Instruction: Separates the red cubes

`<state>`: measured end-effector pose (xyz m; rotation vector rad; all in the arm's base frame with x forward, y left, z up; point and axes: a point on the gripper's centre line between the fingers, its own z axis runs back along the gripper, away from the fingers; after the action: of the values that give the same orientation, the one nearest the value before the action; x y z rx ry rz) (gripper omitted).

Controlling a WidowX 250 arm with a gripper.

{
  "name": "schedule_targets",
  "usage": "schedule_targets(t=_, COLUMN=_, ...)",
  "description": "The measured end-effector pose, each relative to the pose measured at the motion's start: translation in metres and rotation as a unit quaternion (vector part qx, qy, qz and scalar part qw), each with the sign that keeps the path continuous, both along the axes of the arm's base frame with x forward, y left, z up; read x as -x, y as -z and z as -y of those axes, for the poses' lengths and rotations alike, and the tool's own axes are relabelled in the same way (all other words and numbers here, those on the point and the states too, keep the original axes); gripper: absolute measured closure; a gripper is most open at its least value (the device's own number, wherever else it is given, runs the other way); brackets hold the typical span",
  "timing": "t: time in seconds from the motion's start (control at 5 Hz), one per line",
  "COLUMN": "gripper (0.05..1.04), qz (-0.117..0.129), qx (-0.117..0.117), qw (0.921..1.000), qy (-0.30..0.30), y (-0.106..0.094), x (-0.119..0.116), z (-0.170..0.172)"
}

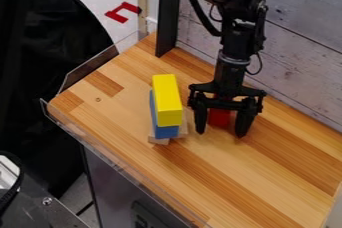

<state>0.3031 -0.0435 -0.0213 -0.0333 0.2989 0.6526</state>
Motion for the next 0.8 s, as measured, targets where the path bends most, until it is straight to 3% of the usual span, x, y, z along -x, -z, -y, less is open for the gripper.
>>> schedule_targets(t=0.6, gripper=0.085, qz=-0.001, qx=-0.007, qw=0.9999, qy=0.008, y=0.0, x=0.002, z=0.0)
schedule_targets(t=0.8, gripper=0.085, qz=0.034, qx=-0.008, qw=0.9993, qy=0.014, y=-0.028, x=0.005, z=0.002)
